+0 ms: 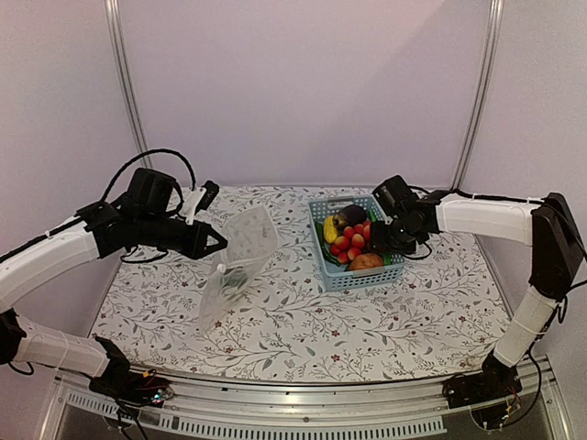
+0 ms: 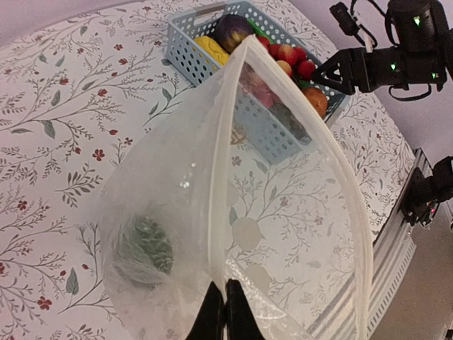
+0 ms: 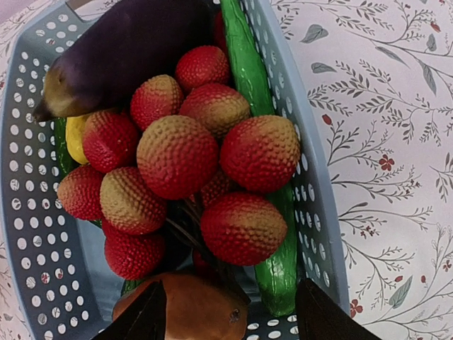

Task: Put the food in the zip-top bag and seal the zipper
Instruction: Pick up the fake fruit from the bin.

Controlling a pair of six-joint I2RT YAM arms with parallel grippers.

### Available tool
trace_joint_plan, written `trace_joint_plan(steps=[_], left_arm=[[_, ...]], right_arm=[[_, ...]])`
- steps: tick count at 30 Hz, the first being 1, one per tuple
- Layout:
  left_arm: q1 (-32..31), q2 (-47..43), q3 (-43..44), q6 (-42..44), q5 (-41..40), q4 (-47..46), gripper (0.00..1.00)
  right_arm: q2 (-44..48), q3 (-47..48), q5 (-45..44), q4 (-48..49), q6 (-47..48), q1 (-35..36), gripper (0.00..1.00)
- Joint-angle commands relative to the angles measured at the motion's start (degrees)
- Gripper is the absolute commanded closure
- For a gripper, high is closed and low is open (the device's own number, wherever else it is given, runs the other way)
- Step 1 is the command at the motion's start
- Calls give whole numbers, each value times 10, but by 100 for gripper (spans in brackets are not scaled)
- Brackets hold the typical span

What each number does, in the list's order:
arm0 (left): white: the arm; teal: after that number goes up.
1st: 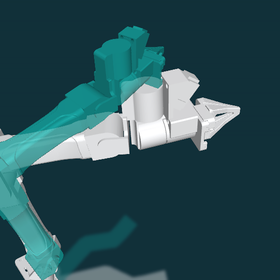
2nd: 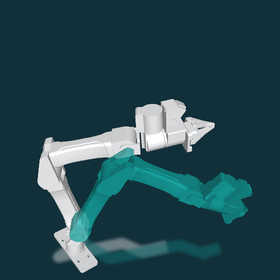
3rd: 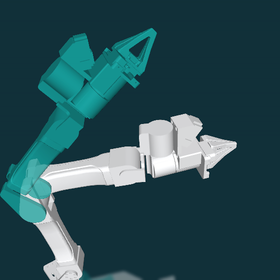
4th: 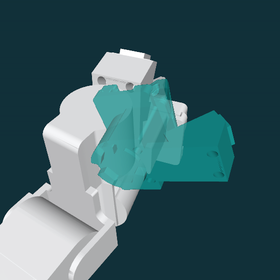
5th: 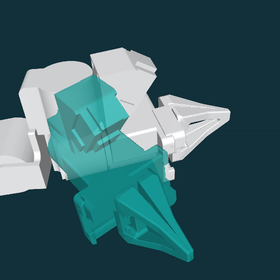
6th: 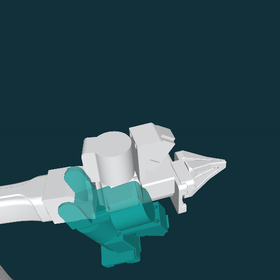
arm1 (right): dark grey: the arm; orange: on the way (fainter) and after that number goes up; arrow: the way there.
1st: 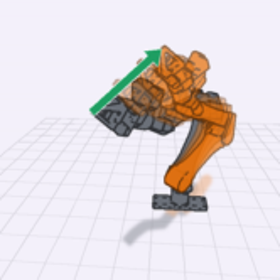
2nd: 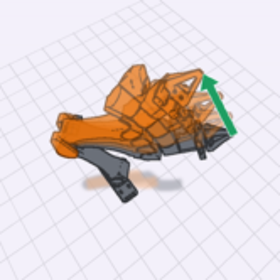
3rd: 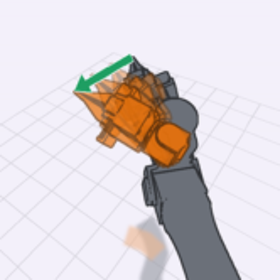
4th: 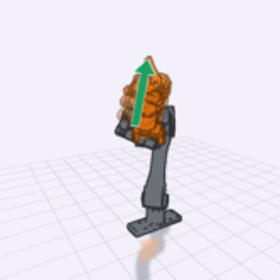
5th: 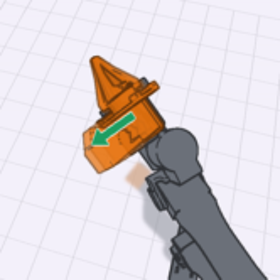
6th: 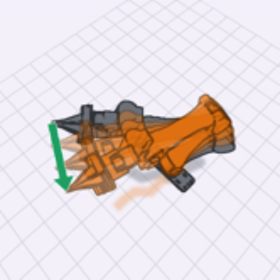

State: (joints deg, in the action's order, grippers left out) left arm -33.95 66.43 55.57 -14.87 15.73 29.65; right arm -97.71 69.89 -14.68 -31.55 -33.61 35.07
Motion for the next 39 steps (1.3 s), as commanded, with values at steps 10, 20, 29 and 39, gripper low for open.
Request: trace_joint_plan(steps=[10,20,29,39], left_arm=[[4,-5,6,4,-8,13,100],[4,-1,7,4,-7,13,100],[4,-2,7,4,-9,14,100],[4,-4,7,4,-9,14,100]], right_arm=[[-67,-3,8,68,-7,-19,43],[-90,9,26,113,47,-19,61],[-10,-17,45,150,77,-19,90],[90,-30,57,147,78,-19,99]])
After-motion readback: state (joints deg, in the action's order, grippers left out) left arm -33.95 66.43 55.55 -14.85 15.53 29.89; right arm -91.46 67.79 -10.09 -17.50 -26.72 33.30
